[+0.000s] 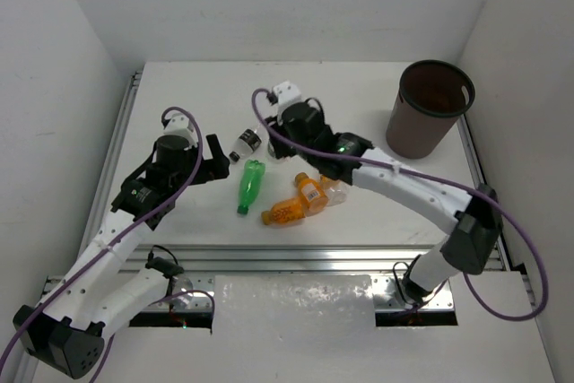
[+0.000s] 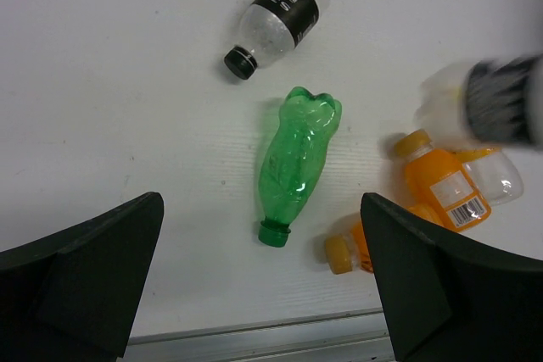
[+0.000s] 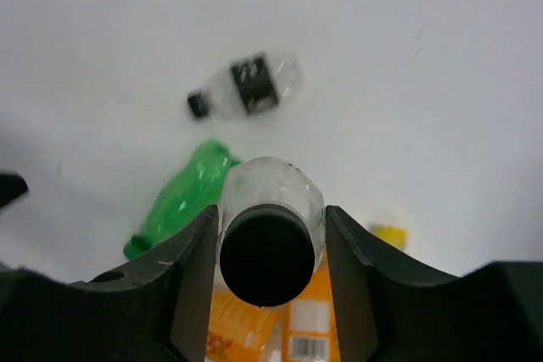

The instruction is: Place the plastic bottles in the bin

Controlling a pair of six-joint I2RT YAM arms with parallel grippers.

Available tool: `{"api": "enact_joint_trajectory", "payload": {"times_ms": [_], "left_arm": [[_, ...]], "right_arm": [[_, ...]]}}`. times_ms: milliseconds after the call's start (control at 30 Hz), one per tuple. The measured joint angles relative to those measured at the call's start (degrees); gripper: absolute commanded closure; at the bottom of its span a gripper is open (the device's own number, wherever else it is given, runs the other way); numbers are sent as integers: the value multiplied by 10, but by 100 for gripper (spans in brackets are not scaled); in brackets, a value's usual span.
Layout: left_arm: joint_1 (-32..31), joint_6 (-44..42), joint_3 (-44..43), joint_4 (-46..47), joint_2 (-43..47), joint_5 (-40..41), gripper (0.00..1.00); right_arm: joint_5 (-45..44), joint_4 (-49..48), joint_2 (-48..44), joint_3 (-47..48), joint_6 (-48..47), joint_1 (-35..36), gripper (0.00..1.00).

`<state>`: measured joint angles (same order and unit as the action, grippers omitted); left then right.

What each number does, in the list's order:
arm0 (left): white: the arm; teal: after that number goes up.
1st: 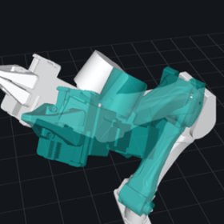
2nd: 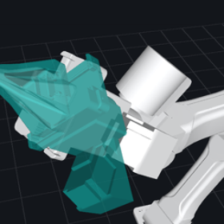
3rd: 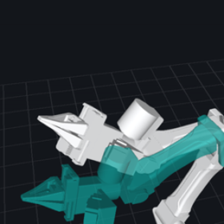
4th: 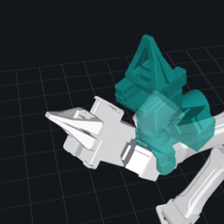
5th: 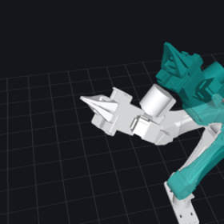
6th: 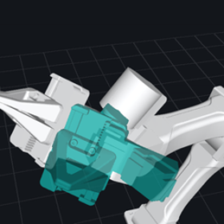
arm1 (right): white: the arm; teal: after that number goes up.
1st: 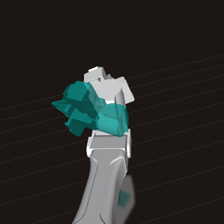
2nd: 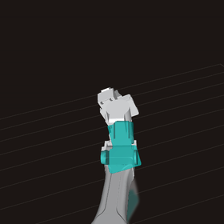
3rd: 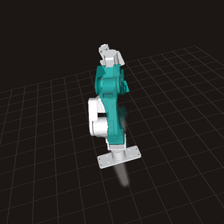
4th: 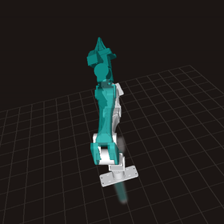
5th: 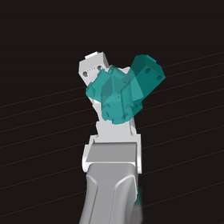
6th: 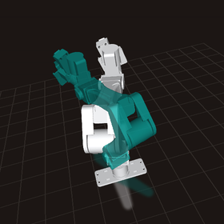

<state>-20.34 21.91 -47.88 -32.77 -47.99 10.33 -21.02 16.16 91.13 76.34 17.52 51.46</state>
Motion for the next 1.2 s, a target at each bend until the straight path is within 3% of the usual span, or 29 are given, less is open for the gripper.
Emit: {"api": "enact_joint_trajectory", "payload": {"times_ms": [100, 233, 500, 633, 733, 767, 800, 1000, 1100, 1200], "left_arm": [[0, 0, 0, 0, 0, 0, 0], [0, 0, 0, 0, 0, 0, 0], [0, 0, 0, 0, 0, 0, 0], [0, 0, 0, 0, -3, 0, 0], [-1, 0, 0, 0, -16, 2, 0], [-1, 0, 0, 0, -21, 2, 0], [-2, 0, 0, 0, -25, 2, 0], [-4, 0, 0, 0, -37, 2, 0], [-4, 0, 0, 0, -37, 7, 0], [-4, 0, 0, -1, -37, 13, 0]], "right_arm": [[-13, 15, -49, 47, -26, -39, 73], [-43, 38, -97, 125, -56, -167, 74], [-66, 119, -60, 285, -77, -411, 69], [-38, 177, -12, 306, -53, -506, 55], [-14, 223, 22, 304, -33, -551, 34], [-8, 233, 31, 304, -27, -560, 13], [-5, 240, 37, 304, -25, -566, 3], [72, 286, 33, 309, -2, -568, 1], [97, 283, -26, 285, 4, -501, 1], [175, 236, -145, 171, 5, -397, 1]]}}
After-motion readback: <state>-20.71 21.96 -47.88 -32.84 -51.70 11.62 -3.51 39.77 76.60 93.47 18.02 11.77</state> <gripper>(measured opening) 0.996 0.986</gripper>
